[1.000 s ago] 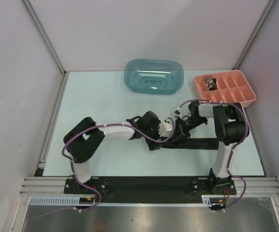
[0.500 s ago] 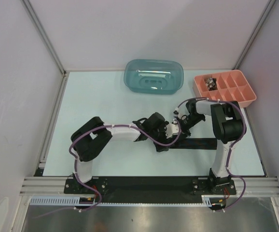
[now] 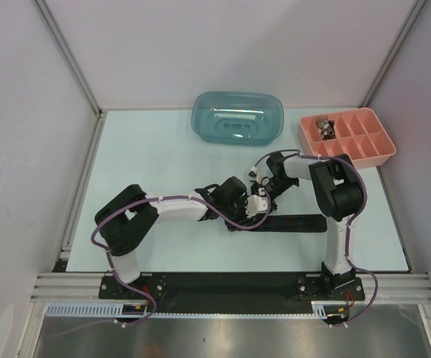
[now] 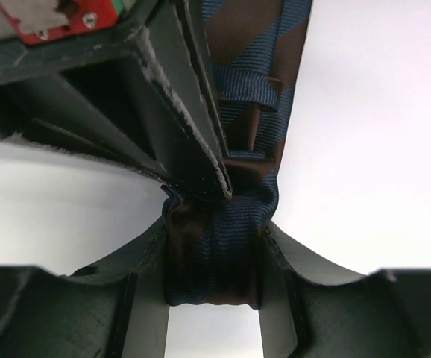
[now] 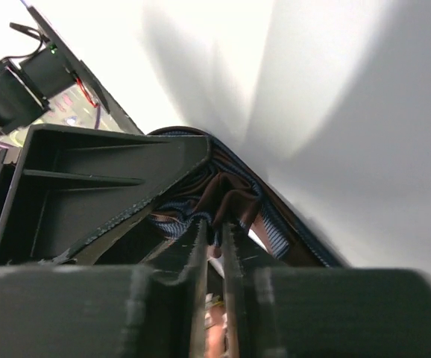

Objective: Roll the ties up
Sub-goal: Roll the tie at the center of the board.

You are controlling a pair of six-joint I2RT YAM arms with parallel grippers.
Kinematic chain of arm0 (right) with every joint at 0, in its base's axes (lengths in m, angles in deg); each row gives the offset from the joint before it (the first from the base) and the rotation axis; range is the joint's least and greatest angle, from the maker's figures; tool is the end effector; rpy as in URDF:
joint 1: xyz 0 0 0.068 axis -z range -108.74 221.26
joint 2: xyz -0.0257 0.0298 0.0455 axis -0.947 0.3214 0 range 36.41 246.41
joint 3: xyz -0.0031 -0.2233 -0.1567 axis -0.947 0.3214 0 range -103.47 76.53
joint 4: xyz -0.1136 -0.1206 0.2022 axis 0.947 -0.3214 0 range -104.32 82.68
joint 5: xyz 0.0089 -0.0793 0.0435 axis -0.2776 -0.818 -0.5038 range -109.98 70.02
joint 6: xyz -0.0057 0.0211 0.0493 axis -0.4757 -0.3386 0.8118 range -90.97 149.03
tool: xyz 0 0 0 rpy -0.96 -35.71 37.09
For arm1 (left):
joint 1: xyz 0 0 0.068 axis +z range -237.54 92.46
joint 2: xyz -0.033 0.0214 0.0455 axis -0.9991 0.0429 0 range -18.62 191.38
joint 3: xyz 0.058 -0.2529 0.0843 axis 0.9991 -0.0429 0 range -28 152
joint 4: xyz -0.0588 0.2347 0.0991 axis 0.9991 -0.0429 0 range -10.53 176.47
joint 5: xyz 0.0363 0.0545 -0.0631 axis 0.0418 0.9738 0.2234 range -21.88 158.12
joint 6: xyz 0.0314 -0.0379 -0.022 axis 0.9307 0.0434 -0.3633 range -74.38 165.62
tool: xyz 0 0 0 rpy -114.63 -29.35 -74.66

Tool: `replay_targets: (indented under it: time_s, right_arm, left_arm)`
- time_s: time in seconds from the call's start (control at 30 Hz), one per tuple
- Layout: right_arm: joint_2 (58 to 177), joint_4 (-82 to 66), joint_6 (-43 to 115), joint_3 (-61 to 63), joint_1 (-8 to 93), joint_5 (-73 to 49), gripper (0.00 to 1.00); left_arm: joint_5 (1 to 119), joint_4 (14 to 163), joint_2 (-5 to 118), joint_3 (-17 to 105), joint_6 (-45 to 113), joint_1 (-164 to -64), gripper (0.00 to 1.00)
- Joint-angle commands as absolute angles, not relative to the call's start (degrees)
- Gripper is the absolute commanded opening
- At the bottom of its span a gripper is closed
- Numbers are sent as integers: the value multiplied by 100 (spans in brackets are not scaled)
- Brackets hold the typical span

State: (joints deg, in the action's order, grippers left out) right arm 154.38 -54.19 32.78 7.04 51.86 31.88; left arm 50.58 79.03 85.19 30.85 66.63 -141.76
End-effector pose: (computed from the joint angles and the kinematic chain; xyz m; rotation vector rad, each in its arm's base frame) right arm 0.3134 0.1400 0.1075 0.2964 -2.5957 -1.2195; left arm 0.2045 -0.3020 0.1536 1.6488 1.9222 -0.6200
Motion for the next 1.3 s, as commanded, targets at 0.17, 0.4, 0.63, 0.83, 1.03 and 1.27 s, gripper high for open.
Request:
replay_targets:
  time_s: [0.17,0.4,0.63,0.83,1.03,1.27]
  right_arm:
    - [14752,-4616,3263,612,5525,3363,45]
    - [14310,-4354,3526,1412,5509,3706,47]
    - [14460,-3791,3904,1571,5219,3927,44]
    - [14855,-3781,3800,1492,5166,3549,41]
    - [15058,-4203,3395,1378,5227,2934,0]
    - [15207,-4511,3157,1378,5332,2074,0]
  left_arm:
    - [5678,6793,8622,3369,6707,-14212,37]
    - [5652,6872,8781,3396,6759,-14309,42]
    - [5661,6872,8869,3414,6838,-14300,49]
    - [5599,6959,8878,3370,6864,-14309,51]
    - [5634,7056,8764,3247,6830,-14274,54]
    - [4774,7704,8054,2861,6294,-13739,84]
